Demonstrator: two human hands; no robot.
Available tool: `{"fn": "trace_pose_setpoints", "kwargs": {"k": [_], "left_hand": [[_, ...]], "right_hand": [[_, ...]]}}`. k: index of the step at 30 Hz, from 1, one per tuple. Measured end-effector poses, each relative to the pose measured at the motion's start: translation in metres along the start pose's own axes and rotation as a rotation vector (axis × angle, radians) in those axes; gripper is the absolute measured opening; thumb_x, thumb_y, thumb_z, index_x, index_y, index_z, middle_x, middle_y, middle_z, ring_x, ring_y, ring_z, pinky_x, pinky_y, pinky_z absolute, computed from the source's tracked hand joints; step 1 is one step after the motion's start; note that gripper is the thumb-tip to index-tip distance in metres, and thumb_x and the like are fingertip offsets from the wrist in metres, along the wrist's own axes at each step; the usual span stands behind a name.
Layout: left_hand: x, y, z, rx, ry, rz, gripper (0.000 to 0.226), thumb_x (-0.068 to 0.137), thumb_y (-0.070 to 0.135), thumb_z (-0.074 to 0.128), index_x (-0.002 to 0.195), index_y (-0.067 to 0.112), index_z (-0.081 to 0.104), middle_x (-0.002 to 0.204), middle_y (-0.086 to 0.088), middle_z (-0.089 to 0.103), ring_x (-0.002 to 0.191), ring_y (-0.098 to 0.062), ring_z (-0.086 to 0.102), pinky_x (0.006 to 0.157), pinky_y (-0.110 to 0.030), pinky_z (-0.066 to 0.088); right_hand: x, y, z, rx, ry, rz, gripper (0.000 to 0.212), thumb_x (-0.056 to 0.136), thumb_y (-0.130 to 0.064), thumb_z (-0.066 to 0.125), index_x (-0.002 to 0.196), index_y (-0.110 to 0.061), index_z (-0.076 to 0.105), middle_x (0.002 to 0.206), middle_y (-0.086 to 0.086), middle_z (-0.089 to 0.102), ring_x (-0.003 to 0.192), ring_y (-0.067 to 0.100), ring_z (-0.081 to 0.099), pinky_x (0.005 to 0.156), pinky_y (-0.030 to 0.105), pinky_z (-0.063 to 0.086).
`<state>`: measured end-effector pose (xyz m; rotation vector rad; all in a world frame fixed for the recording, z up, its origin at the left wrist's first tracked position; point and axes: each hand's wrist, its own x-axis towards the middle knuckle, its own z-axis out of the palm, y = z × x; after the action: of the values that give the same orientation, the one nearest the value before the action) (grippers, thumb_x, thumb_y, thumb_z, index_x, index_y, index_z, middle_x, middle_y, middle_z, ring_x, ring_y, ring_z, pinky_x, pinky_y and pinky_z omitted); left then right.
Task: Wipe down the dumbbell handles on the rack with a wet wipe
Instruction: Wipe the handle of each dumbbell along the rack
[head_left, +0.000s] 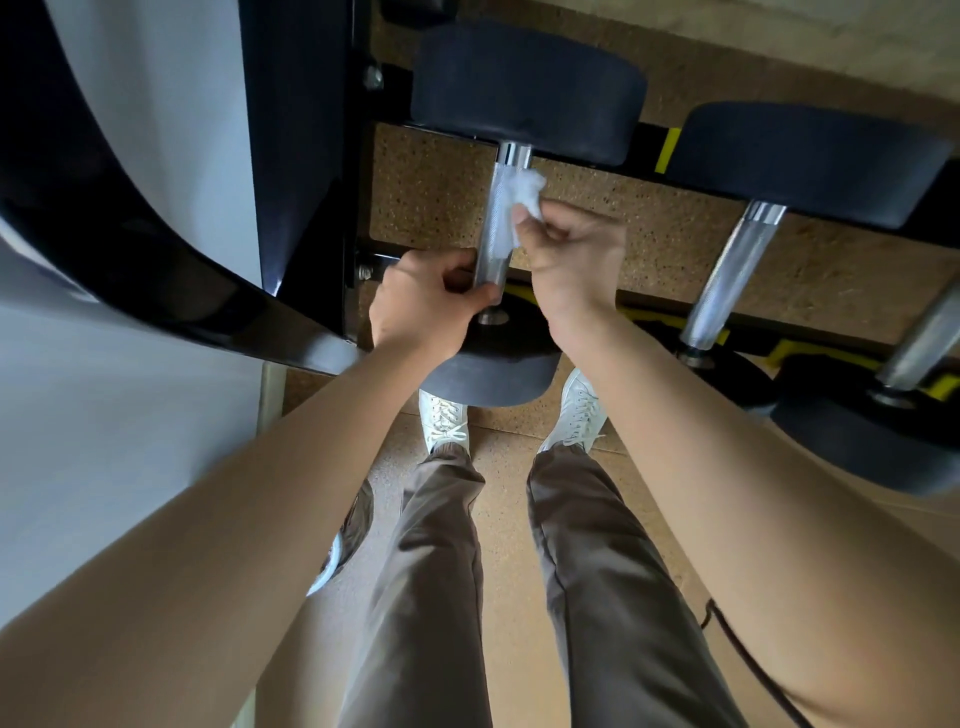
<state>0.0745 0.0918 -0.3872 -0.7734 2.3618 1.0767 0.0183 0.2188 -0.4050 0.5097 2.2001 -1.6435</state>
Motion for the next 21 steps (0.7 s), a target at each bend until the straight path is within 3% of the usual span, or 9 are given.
{"fn": "trace_pose_setpoints", "kwargs": {"k": [4,7,10,13,17,19,21], "left_hand": [[-0.001,0.002,0.0,-0.008,0.009,-0.014,0.027,0.078,0.051,0.078,0.104,0.043,0.075,0.085,0.015,0.075,0.086,-0.012,0.071,0.077,-0.04,0.059],[-0.002,0.001,0.0,0.007,0.007,-0.019,0.024,0.08,0.051,0.077,0.102,0.04,0.075,0.085,0.012,0.075,0.085,-0.013,0.07,0.075,-0.041,0.06],[-0.001,0.001,-0.001,0.016,0.005,-0.018,0.027,0.078,0.052,0.077,0.104,0.047,0.074,0.088,0.016,0.075,0.089,-0.013,0.069,0.079,-0.04,0.059],[0.0,0.001,0.001,0.01,0.01,-0.038,0.027,0.077,0.051,0.077,0.104,0.047,0.074,0.089,0.015,0.074,0.092,-0.014,0.068,0.082,-0.04,0.058],[0.002,-0.002,0.002,0.025,0.021,-0.041,0.027,0.076,0.053,0.078,0.102,0.048,0.073,0.084,0.018,0.072,0.088,-0.014,0.069,0.081,-0.04,0.058],[0.003,-0.004,0.003,0.023,0.028,-0.047,0.031,0.074,0.056,0.078,0.104,0.049,0.072,0.087,0.017,0.074,0.088,-0.014,0.069,0.08,-0.039,0.059],[0.003,-0.004,0.005,0.013,0.037,-0.041,0.037,0.071,0.062,0.076,0.106,0.053,0.07,0.091,0.015,0.076,0.088,-0.014,0.071,0.079,-0.038,0.06]], "right_hand": [[-0.016,0.017,-0.017,-0.267,-0.178,-0.017,0.009,0.085,-0.016,0.076,0.081,-0.01,0.08,0.058,-0.013,0.066,0.048,0.005,0.053,0.048,0.022,0.04],[-0.021,0.025,-0.028,-0.462,-0.343,0.044,0.013,0.08,-0.027,0.081,0.087,-0.017,0.082,0.073,-0.001,0.075,0.063,0.017,0.067,0.059,0.031,0.052],[-0.012,0.014,-0.031,-0.382,-0.195,0.014,0.016,0.085,-0.025,0.076,0.069,-0.02,0.076,0.059,-0.01,0.065,0.049,0.002,0.053,0.049,0.023,0.039],[0.0,-0.006,-0.022,-0.166,-0.014,0.035,0.029,0.09,-0.022,0.07,0.062,-0.026,0.067,0.056,-0.018,0.062,0.054,-0.003,0.055,0.055,0.021,0.043],[-0.008,-0.01,0.002,-0.162,0.022,0.04,0.046,0.091,-0.019,0.07,0.048,-0.024,0.053,0.043,-0.021,0.052,0.047,-0.004,0.048,0.053,0.019,0.037],[-0.019,0.004,0.003,-0.23,-0.007,0.045,0.036,0.09,-0.022,0.071,0.055,-0.012,0.065,0.052,-0.009,0.061,0.05,0.004,0.052,0.054,0.026,0.043],[-0.03,0.02,-0.006,-0.332,-0.075,0.024,0.042,0.089,-0.025,0.071,0.052,-0.011,0.059,0.049,-0.002,0.05,0.048,0.013,0.042,0.05,0.03,0.033]]}}
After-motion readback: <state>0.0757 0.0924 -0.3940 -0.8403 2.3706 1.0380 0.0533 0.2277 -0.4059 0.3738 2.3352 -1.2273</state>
